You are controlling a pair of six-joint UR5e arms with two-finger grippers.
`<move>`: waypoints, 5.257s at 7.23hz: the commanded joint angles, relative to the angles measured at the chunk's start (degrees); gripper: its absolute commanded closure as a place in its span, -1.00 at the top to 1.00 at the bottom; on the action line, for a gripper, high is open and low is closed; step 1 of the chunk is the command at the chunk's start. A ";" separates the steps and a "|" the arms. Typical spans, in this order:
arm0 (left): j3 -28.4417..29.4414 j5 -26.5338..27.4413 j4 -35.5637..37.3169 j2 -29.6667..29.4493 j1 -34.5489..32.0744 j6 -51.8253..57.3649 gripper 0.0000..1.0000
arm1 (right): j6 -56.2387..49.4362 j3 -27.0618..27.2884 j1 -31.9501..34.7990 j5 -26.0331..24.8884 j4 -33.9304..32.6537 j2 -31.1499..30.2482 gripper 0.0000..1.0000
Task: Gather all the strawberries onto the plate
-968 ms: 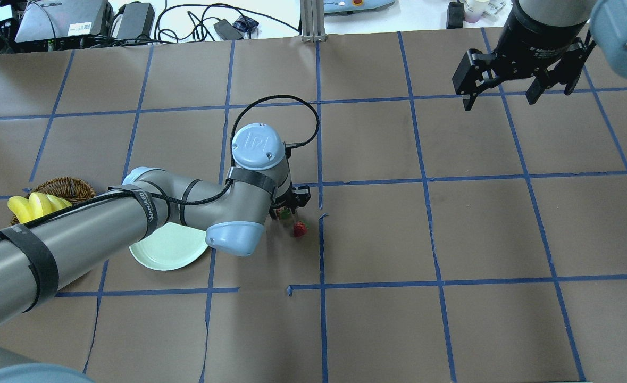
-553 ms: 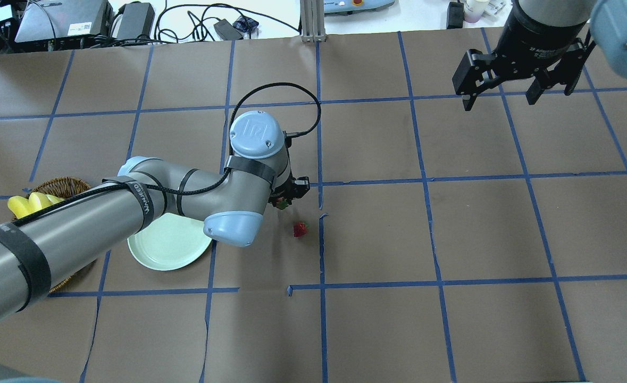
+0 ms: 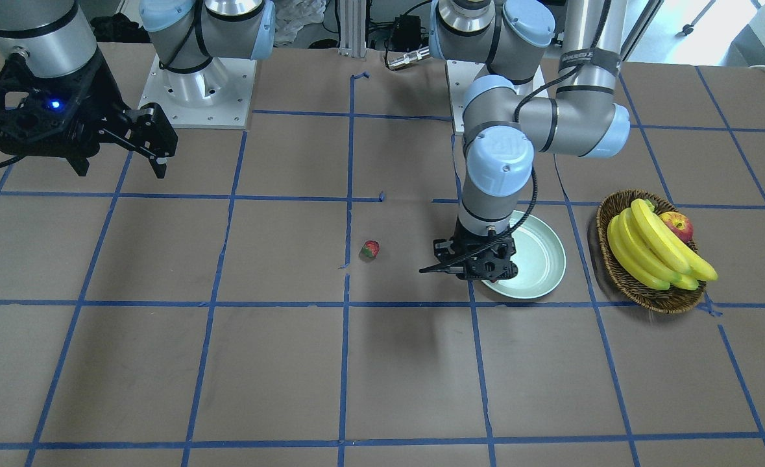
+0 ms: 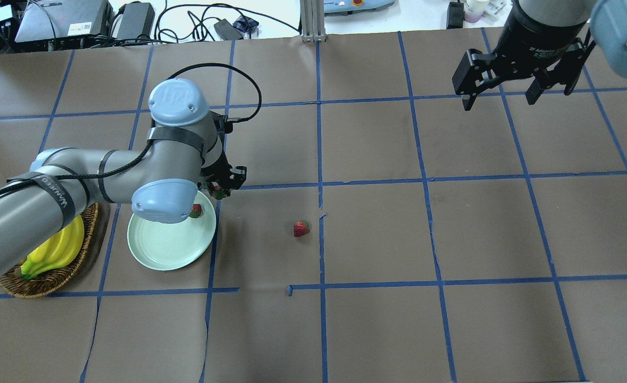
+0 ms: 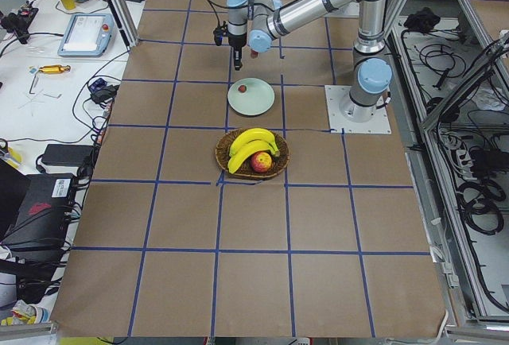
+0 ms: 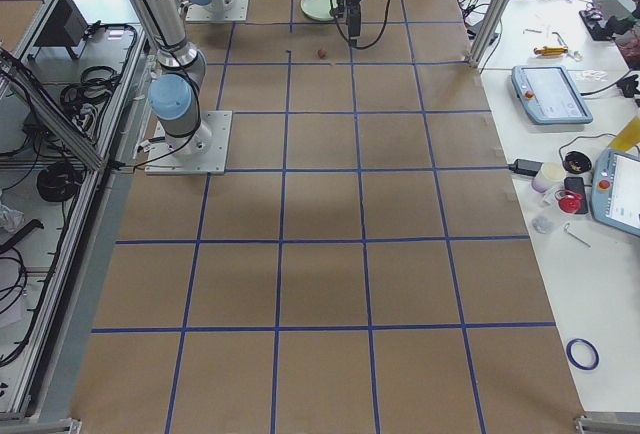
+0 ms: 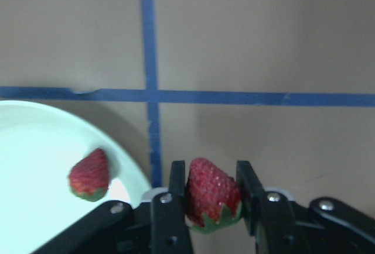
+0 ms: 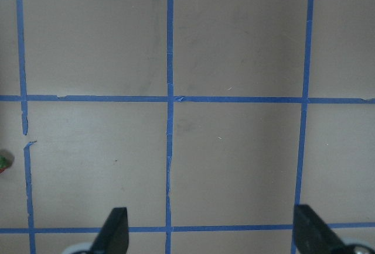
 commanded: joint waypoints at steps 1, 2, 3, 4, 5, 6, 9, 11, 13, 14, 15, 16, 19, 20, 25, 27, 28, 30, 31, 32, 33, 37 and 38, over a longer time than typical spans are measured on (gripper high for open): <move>-6.22 0.23 -0.12 3.49 8.67 13.49 -1.00 | 0.00 0.04 0.00 0.01 -0.01 0.00 1.00; -8.51 0.14 0.40 3.67 10.62 15.45 -1.00 | 0.00 0.04 0.00 0.01 0.07 0.00 1.00; -8.45 0.05 0.84 3.59 10.90 15.64 -0.39 | 0.00 0.04 0.00 0.01 0.07 0.00 1.00; -8.45 0.14 0.76 3.59 10.29 15.04 0.99 | 0.00 0.04 0.00 0.01 0.07 0.00 1.00; -8.36 -0.56 0.84 3.67 9.67 14.94 1.00 | 0.00 0.04 0.00 0.01 0.07 0.00 1.00; -8.19 -0.91 0.93 4.46 8.10 14.51 1.00 | 0.00 0.04 0.00 0.01 0.07 0.00 1.00; -2.85 -6.98 0.76 2.72 -6.26 -6.94 1.00 | 0.00 0.04 0.00 -0.08 0.07 0.00 1.00; 1.11 -6.37 2.33 -0.96 -15.96 -21.28 1.00 | 0.00 0.04 0.00 -0.08 0.07 0.00 1.00; 1.66 -5.84 6.27 -6.14 -19.15 -24.25 1.00 | 0.00 0.04 0.09 0.01 0.07 0.00 1.00; 1.66 -6.27 6.56 -8.34 -19.16 -24.26 1.00 | 0.00 0.04 0.09 0.01 0.07 0.00 1.00; 1.66 -5.84 6.64 -9.67 -19.68 -24.26 0.91 | 0.00 0.04 0.09 0.01 0.07 0.00 1.00; 1.75 -5.84 6.99 -10.03 -19.86 -24.08 0.87 | 0.00 0.04 0.09 0.01 0.07 0.00 1.00; 1.84 -5.49 6.91 -9.51 -19.86 -23.38 -0.72 | 0.00 0.04 0.09 0.01 0.07 0.00 1.00; 1.84 -4.18 6.65 -9.07 -19.95 -23.29 -0.90 | 0.00 0.04 0.00 0.01 0.07 0.00 1.00; 2.10 0.40 -0.18 -5.22 -4.29 -6.77 -1.00 | 0.00 -0.05 0.09 -0.08 0.07 0.00 1.00; 1.48 1.01 -2.13 -2.75 5.67 8.90 -1.00 | 0.00 -0.05 0.09 0.01 0.07 0.00 1.00; 0.79 1.71 -3.01 -1.87 9.19 15.14 -1.00 | 0.00 -0.05 0.09 0.01 0.07 0.00 1.00; -4.03 1.37 -2.15 -0.90 10.28 17.75 -0.70 | 0.00 -0.05 0.09 0.01 -0.01 0.00 1.00; -4.40 1.11 -2.14 -0.63 10.54 19.41 0.98 | 0.00 -0.05 0.09 0.01 0.07 0.00 1.00; -3.88 1.54 -2.75 -0.20 10.90 19.34 1.00 | 0.00 -0.05 0.09 0.01 -0.01 0.00 1.00; -1.79 1.02 -2.76 1.03 10.55 19.25 1.00 | 0.00 -0.05 0.09 0.01 -0.01 0.00 1.00; 23.68 -3.11 -35.83 6.99 9.59 17.59 1.00 | 0.00 -0.05 0.09 -0.08 -0.01 0.00 1.00; 24.94 -3.29 -37.02 10.15 8.01 17.41 1.00 | 0.00 -0.14 0.17 -0.08 0.07 0.00 1.00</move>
